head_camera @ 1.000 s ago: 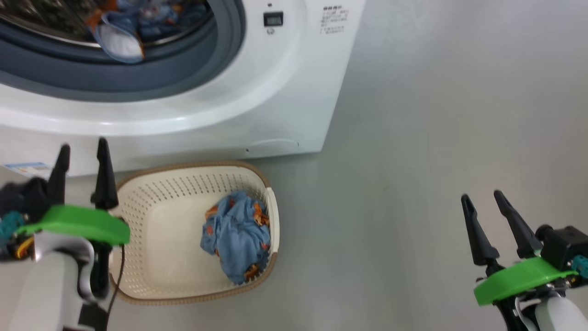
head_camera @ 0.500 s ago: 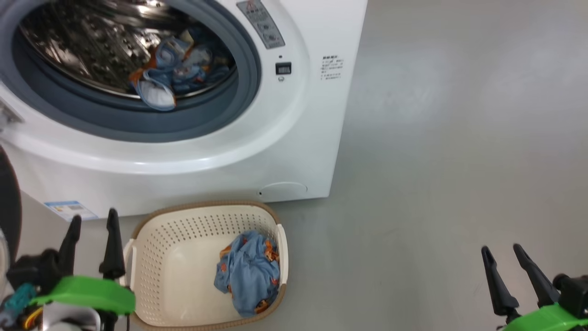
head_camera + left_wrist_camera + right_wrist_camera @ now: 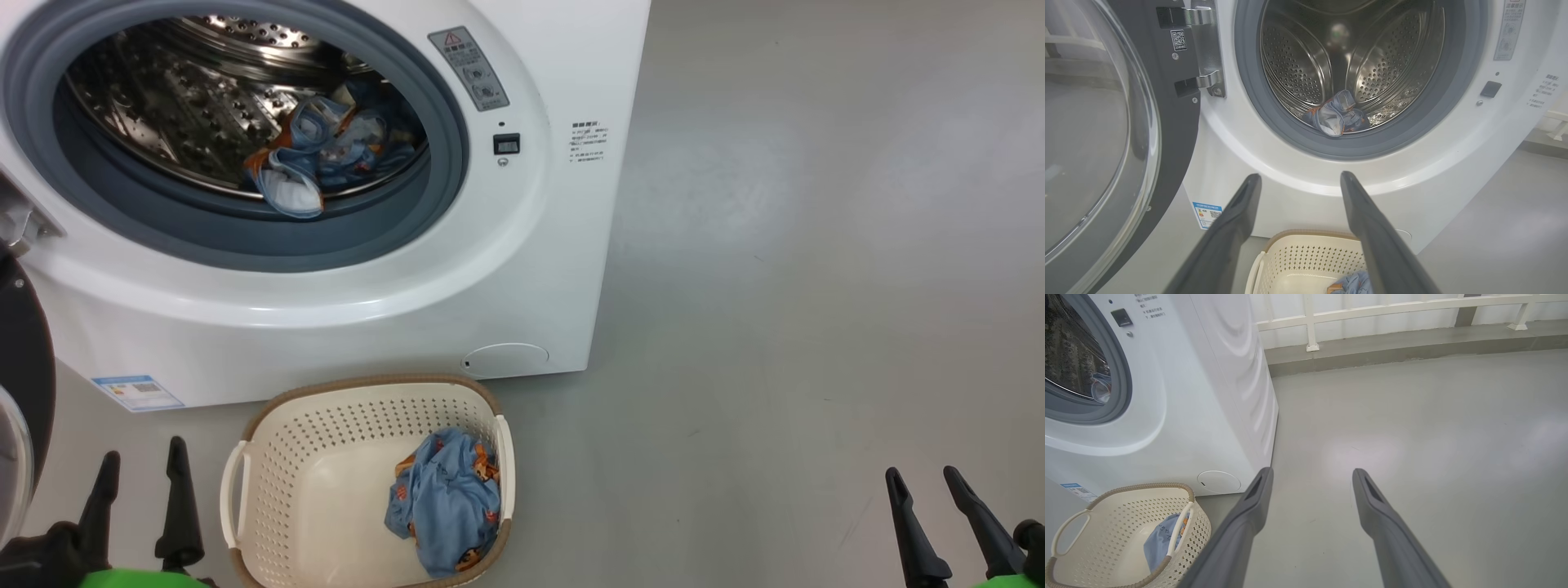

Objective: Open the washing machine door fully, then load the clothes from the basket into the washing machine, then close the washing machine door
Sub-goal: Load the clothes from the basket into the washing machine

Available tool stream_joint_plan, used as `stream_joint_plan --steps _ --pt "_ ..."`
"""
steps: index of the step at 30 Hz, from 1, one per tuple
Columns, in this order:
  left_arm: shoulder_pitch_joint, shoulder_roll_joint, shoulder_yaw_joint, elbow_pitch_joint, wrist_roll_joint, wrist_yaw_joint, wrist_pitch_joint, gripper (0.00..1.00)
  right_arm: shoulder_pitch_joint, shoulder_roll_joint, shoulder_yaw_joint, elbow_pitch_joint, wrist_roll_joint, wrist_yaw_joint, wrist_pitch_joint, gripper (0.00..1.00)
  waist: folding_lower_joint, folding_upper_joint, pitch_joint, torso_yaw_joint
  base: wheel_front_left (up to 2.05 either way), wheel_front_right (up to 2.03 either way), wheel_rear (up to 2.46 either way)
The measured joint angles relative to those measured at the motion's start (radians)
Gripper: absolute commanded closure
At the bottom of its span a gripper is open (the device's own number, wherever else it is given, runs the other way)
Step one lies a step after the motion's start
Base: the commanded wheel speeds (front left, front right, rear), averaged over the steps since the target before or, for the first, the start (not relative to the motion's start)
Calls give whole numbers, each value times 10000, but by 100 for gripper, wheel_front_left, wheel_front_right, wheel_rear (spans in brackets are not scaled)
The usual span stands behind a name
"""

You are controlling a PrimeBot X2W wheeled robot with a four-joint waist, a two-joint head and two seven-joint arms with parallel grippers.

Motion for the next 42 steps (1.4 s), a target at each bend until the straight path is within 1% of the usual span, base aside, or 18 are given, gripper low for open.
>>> stream_joint_plan --steps 13,20,27,37,42 --pt "117 -109 -4 -219 38 0 0 0 -19 96 10 -15 0 0 0 0 0 0 109 0 0 0 0" --pt "61 -201 -364 203 -4 0 0 0 -209 201 61 -35 0 0 0 0 0 0 389 -16 0 0 0" --pt "-602 -339 -1193 1266 -249 0 8 0 -617 311 100 -111 -2 0 0 0 0 0 882 -34 0 0 0" --pt "-2589 -360 -2464 3398 -744 0 8 0 -1533 495 107 -234 -19 0 0 0 0 0 1996 -52 0 0 0" --pt "-3356 -255 -3126 4391 -1233 0 10 0 -1926 548 151 -276 -90 0 0 0 0 0 2573 -87 0 0 0"
